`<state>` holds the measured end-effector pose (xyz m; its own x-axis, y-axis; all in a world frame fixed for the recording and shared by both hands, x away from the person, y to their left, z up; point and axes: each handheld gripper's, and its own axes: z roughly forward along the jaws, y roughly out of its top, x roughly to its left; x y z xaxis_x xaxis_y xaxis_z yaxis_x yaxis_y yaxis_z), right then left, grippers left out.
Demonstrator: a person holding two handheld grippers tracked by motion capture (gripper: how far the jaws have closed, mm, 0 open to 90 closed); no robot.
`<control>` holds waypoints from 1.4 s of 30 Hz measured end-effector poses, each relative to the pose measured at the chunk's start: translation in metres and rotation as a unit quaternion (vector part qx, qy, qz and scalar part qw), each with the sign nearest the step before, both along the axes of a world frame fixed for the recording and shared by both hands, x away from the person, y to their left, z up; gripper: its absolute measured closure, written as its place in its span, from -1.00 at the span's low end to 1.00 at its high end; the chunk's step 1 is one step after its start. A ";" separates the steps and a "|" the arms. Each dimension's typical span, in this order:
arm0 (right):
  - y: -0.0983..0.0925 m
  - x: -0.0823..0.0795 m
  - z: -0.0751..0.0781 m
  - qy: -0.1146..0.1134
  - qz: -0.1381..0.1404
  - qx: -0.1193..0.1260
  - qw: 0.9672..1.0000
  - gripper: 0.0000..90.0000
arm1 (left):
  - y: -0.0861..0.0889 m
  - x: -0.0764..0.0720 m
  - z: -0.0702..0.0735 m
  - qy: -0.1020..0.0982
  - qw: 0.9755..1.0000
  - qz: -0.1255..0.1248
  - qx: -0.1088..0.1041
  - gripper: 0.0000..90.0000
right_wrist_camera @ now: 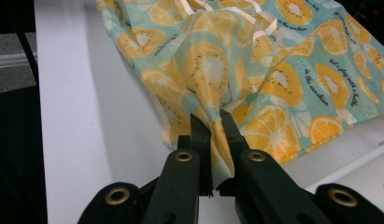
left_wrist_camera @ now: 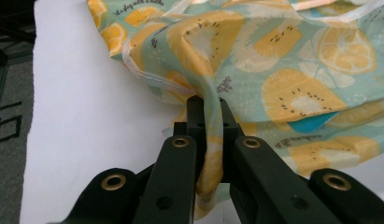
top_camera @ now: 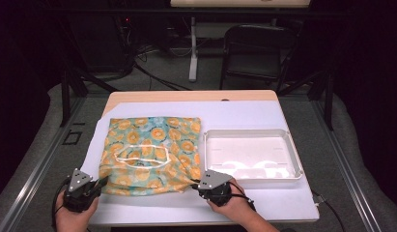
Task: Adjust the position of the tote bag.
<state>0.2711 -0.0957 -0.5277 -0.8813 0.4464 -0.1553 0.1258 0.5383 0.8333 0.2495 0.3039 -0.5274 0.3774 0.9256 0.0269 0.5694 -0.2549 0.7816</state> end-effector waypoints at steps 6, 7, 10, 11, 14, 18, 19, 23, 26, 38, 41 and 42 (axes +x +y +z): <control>-0.002 0.000 0.005 0.000 -0.005 0.008 1.000 0.98 | 0.001 0.000 0.010 -0.018 1.000 -0.003 -0.004 0.99; -0.003 0.000 0.007 0.000 -0.006 0.005 1.000 0.98 | 0.001 0.000 0.012 -0.020 1.000 -0.004 -0.005 0.99; -0.005 0.002 0.012 0.005 -0.006 0.015 1.000 0.99 | 0.000 0.002 0.017 -0.027 1.000 -0.007 -0.004 0.99; -0.005 0.003 0.014 0.006 -0.007 0.014 1.000 0.99 | 0.000 0.002 0.019 -0.031 0.999 -0.007 -0.002 0.99; -0.003 0.006 0.020 0.005 -0.008 0.014 1.000 0.99 | 0.000 0.005 0.025 -0.039 0.999 -0.008 0.000 0.99; 0.002 0.009 0.027 0.000 -0.007 0.020 1.000 0.99 | 0.000 0.010 0.032 -0.049 0.999 -0.011 -0.003 0.99; 0.003 0.010 0.028 -0.003 -0.007 0.019 1.000 0.99 | 0.000 0.012 0.034 -0.052 0.999 -0.013 -0.002 0.99; 0.004 0.012 0.033 -0.008 -0.012 0.025 1.000 0.99 | -0.003 0.016 0.041 -0.064 0.998 -0.017 -0.004 0.99; 0.004 0.014 0.036 -0.011 -0.015 0.028 0.999 0.99 | -0.004 0.019 0.045 -0.072 0.997 -0.019 -0.006 0.99; 0.004 0.019 0.055 -0.020 -0.027 0.058 0.998 0.99 | -0.006 0.028 0.068 -0.098 0.995 -0.023 -0.007 0.99; 0.004 0.022 0.063 -0.023 -0.027 0.061 0.998 0.99 | -0.007 0.031 0.076 -0.102 0.994 -0.025 -0.004 0.99; 0.004 0.023 0.065 -0.024 -0.028 0.063 0.997 0.99 | -0.008 0.032 0.078 -0.103 0.994 -0.026 -0.002 0.99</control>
